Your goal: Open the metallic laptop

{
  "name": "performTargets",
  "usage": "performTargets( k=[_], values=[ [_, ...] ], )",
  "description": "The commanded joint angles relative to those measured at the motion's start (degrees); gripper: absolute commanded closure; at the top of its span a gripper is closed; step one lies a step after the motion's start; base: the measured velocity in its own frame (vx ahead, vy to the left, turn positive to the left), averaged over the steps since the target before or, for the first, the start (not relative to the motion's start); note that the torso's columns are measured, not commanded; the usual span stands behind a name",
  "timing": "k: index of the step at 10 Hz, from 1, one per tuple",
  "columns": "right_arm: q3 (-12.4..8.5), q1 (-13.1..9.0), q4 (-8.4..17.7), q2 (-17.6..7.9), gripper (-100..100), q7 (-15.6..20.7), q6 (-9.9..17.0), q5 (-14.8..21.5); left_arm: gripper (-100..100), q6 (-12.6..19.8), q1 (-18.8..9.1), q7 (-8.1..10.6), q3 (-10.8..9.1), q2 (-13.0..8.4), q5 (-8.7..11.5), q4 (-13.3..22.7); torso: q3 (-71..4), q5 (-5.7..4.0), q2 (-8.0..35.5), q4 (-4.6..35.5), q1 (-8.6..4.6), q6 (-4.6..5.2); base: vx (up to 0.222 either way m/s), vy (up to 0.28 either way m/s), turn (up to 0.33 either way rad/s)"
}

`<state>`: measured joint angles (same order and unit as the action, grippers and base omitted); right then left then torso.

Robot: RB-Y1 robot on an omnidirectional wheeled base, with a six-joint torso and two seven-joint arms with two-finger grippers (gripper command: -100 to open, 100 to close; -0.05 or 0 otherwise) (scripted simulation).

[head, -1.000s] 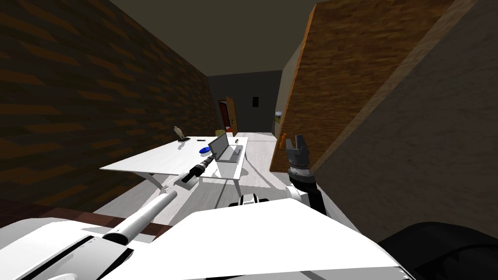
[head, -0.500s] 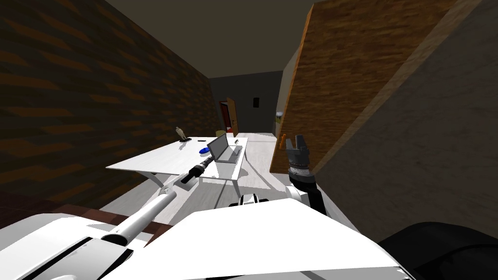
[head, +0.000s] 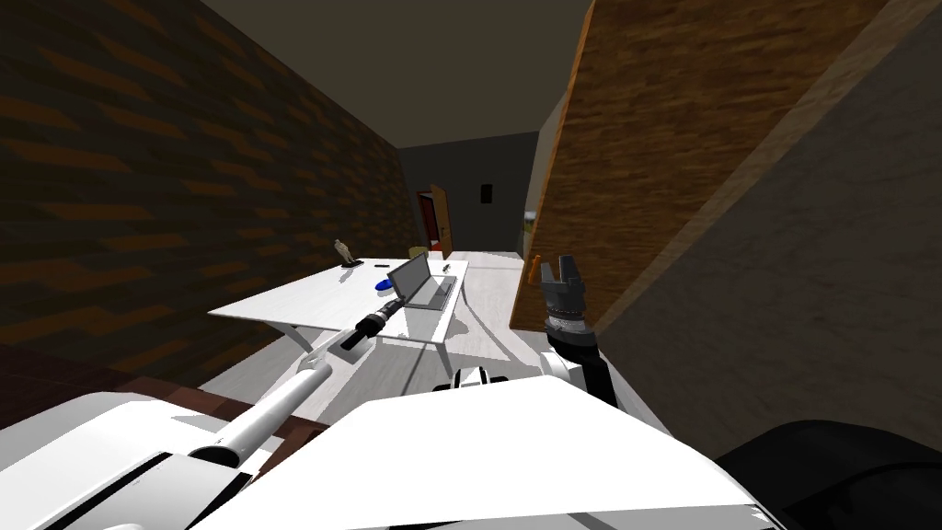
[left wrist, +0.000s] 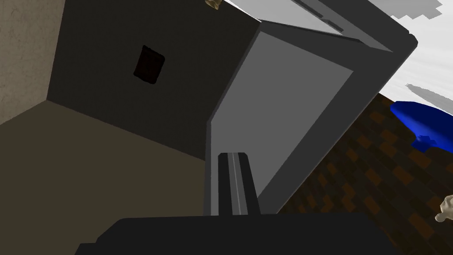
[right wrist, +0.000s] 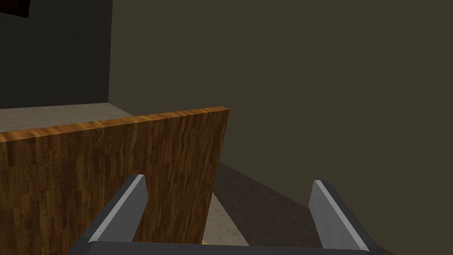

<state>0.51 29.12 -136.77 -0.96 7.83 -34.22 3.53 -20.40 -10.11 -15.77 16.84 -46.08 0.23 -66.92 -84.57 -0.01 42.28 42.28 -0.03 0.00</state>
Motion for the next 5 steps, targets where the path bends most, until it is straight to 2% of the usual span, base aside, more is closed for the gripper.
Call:
performTargets(
  k=[1, 2, 5],
  values=[
    [0.0, 0.0, 0.0, 0.0, 0, 0.0, 0.0, 0.0, 100, -0.35, 0.09, -1.44, -0.22, 0.09, -0.94, 0.32, 0.01, 0.01, 0.01, 0.0, 0.02, 0.0, 0.008, -0.038, 0.01],
    [0.0, 0.0, 0.0, 0.0, 0, 0.0, 0.0, 0.0, -100, -0.47, 0.44, -0.68, 0.66, -0.35, -1.17, -0.46, 0.02, 0.04, 0.03, 0.01, 0.16, 0.01, -0.108, -0.039, -0.055],
    [0.0, -0.03, 0.01, 0.0, 0, 0.0, 0.01, 0.0, -100, -0.49, 0.78, 1.02, 1.83, -0.86, -1.2, -1.39, 0.22, -0.01, 0.33, 0.11, -0.03, -0.02, -0.202, -0.063, -0.052]
  ],
)
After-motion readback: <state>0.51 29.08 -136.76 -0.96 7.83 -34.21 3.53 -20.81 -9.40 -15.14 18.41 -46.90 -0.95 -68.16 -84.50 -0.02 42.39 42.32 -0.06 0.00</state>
